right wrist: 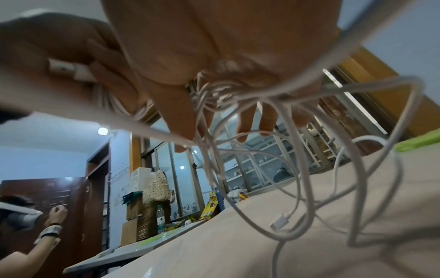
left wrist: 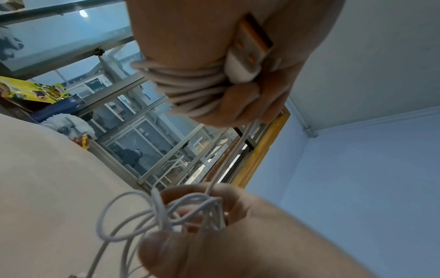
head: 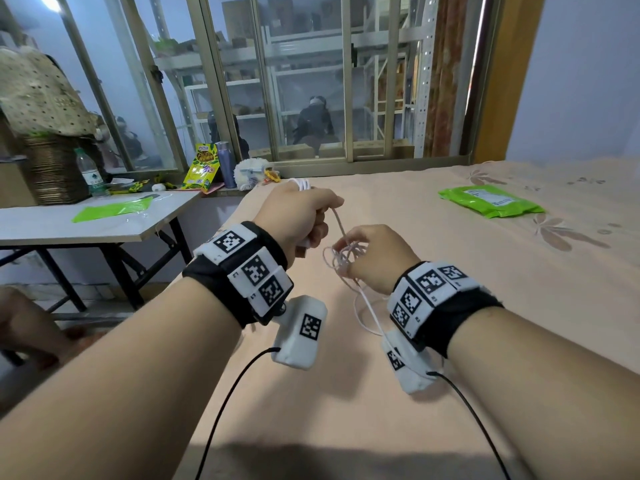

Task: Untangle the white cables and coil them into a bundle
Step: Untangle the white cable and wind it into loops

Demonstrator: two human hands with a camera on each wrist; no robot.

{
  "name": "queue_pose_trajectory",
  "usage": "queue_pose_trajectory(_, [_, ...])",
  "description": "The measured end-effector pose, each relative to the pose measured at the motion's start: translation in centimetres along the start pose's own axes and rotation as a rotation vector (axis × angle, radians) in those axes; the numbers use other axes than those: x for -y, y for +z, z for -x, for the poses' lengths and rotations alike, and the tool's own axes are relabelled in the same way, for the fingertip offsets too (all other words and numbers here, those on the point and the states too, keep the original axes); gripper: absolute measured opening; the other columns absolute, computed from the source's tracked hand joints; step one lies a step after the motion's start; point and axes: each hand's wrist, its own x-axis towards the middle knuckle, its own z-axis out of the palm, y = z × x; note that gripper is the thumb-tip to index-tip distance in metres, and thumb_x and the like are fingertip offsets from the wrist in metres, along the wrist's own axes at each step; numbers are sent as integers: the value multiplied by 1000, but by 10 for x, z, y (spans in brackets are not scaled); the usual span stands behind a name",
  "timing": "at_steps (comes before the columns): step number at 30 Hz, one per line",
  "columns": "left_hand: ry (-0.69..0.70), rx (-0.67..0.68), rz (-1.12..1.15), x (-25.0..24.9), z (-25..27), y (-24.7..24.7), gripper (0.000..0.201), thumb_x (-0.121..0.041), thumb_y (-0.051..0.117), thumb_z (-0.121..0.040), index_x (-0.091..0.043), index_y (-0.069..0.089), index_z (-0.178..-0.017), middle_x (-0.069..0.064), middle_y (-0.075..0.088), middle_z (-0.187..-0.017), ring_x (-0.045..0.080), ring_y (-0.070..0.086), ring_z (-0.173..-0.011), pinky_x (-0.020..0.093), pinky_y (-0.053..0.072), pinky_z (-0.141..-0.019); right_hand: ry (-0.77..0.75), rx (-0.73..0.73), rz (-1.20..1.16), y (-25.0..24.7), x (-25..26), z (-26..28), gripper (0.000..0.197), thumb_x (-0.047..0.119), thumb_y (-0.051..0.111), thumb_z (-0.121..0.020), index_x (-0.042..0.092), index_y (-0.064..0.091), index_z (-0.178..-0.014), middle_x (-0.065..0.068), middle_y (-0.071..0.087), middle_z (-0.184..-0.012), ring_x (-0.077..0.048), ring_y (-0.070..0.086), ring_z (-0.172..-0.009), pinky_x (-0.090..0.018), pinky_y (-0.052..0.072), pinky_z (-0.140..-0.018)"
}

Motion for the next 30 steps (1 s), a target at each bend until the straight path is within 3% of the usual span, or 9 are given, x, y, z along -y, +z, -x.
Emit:
queue_pose_trajectory(8, [81,-19,218,-16,-1,-4,41,-13,59,-86,-21,34,-54,-5,24,-43,14,30,-35,38,9,-58,43,-36,-62,0,-7,-3,25,8,74,-67,30,63,-70,5,73,-97,-23,67,-94,-33,55,-84])
queue_pose_trajectory(10, [92,-80,239,-20,-3,-7,38,-14,60,-86,-20,38,-55,-6,27,-40,12,34,-34,30,14,-53,33,-16,-109,-3,0,-2,24,7,78,-65,25,67,-74,2,73,-94,-23,68,-89,-31,56,-77])
queue_pose_trajectory(13, [132,-140,145,-20,-7,-11,22,-12,65,-86,-14,50,-70,-5,38,-41,10,47,-37,23,31,-46,-2,45,-272,-4,8,6,25,8,80,-69,15,69,-90,-4,68,-88,-19,62,-78,-14,48,-55])
queue_pose_trajectory(14, [142,-151,96,-17,-9,-13,20,-9,67,-84,-12,52,-72,-4,43,-44,10,52,-41,23,35,-46,-8,43,-317,-4,8,9,24,8,79,-71,14,68,-91,-7,67,-88,-18,60,-77,-14,47,-57])
queue_pose_trajectory(17, [136,-173,-62,-4,-13,-15,14,-8,72,-81,-9,60,-74,4,63,-65,15,64,-62,22,44,-50,-15,9,-356,0,8,10,21,4,76,-71,9,68,-89,-8,65,-82,-21,58,-76,-30,47,-73])
queue_pose_trajectory(20, [74,-126,-164,5,-10,-11,16,-21,69,-87,-5,65,-85,9,70,-82,17,65,-68,24,49,-47,-8,5,-344,1,11,9,22,-1,71,-68,8,67,-88,-10,65,-81,-24,58,-75,-35,49,-71])
queue_pose_trajectory(22, [16,-35,-214,8,-5,-6,32,-32,58,-94,-4,66,-79,8,70,-75,15,58,-53,23,41,-38,9,-3,-338,0,12,9,17,3,70,-64,12,65,-77,-10,64,-77,-25,58,-73,-37,50,-70])
queue_pose_trajectory(25, [-87,-17,-370,7,2,-4,55,-46,47,-95,-7,64,-61,5,53,-47,16,37,-34,14,23,-34,30,1,-299,1,10,9,12,11,70,-58,19,63,-65,-7,65,-73,-26,59,-74,-42,53,-75])
queue_pose_trajectory(30, [-102,-10,-366,6,2,-5,57,-46,45,-96,-6,68,-63,7,61,-61,16,38,-40,14,25,-36,-6,-15,-284,-1,8,13,5,23,68,-75,24,65,-71,3,64,-71,-20,62,-74,-32,49,-69])
